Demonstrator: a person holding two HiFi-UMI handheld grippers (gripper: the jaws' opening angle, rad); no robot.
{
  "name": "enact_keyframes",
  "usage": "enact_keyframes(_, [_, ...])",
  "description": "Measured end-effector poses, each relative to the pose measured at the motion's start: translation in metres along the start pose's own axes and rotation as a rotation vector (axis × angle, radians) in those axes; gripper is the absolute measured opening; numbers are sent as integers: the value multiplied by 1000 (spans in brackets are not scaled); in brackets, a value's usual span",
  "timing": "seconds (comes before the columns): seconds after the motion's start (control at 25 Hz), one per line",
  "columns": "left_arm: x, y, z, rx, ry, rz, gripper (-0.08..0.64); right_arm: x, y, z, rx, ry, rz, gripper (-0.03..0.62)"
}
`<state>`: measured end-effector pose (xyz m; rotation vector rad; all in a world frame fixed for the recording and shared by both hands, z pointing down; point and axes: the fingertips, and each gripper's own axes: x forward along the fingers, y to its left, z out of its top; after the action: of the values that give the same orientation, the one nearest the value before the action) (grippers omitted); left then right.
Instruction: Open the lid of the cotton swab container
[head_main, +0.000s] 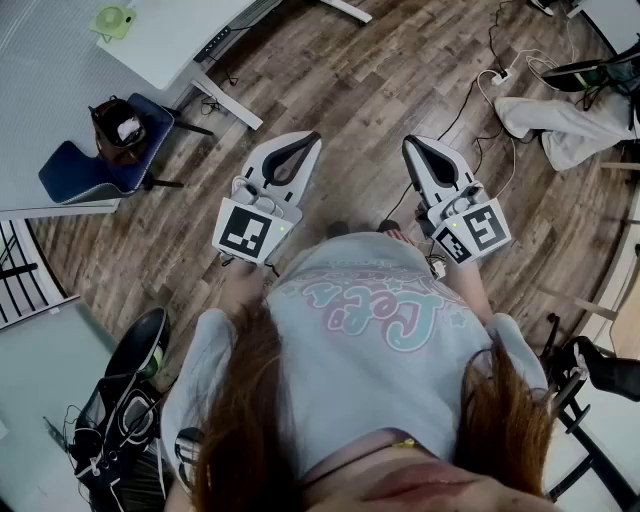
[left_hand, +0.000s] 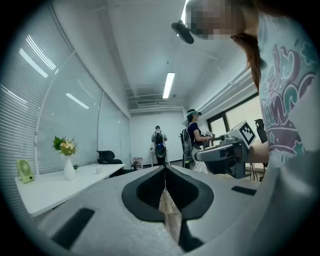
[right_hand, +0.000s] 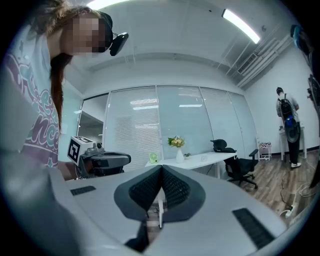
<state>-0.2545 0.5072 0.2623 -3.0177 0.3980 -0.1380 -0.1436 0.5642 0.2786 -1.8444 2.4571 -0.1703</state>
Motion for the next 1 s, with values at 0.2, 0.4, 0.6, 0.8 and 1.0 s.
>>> enact_keyframes(0.2, [-1,5,5,5,-18,-1,9,2,1,1,-3,1,-3,5])
enact_keyframes(0.4, [-1,-1,3,6,-13,-9,9,-2,2,1,2,-1,-6,5])
enact_keyframes(0.6, [1,-1,1,1,-12,-10,8,0,-1,2,0,-4,-10,5])
enact_keyframes(0.8, [3,-1,3,0,-9,-2,9,1,-3,2,-8,3,5,5])
enact_keyframes(1.0, [-3,5,2,2,-4,6,8,9,3,4,-14,-4,18,5])
